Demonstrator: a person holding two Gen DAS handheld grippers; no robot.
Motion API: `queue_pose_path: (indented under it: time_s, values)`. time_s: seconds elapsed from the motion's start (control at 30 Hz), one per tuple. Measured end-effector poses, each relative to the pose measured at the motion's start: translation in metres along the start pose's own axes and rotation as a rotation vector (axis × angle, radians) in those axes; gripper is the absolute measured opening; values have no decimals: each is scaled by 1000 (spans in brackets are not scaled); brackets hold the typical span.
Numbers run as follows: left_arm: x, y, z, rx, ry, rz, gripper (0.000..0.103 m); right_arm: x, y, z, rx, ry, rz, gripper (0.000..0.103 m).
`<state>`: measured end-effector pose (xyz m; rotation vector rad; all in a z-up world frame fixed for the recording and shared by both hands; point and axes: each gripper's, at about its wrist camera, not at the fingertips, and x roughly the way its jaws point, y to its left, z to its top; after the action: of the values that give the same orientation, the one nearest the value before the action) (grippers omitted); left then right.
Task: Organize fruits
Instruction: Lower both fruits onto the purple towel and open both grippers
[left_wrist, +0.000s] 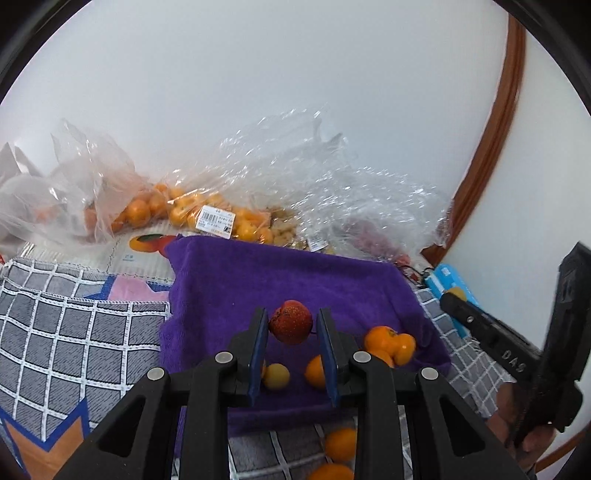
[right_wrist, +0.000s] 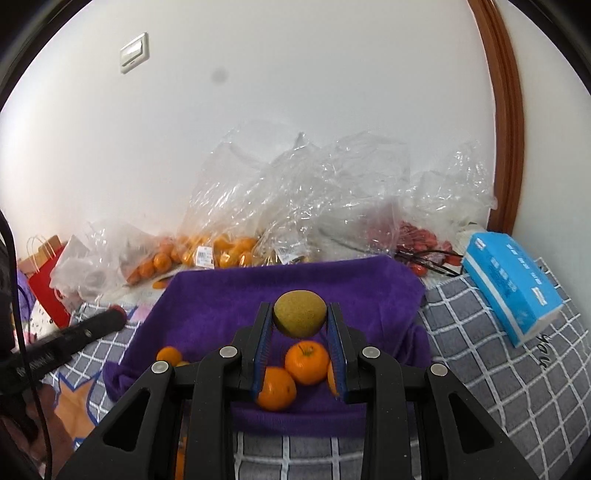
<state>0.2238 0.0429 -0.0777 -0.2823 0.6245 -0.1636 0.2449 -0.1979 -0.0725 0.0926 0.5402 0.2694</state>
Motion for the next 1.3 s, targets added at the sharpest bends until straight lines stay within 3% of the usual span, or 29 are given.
queue_pose_path:
  time_s: [0.37, 0.6, 0.77, 1.17, 1.3]
  values:
    - [35, 15, -20, -21, 54, 32, 26, 41, -1, -24, -43, 74, -14, 29]
    - [42, 25, -22, -64, 72, 17, 26, 48, -6, -31, -37, 98, -18, 29]
    - [46, 21, -25, -31, 70, 51, 26, 55, -2, -36, -63, 118, -34, 29]
    - [45, 24, -24, -57, 64, 33, 26, 59, 0, -42, -93, 125, -64, 30]
    - [45, 24, -24, -65, 64, 26, 31, 58, 1, -42, -99, 123, -63, 36]
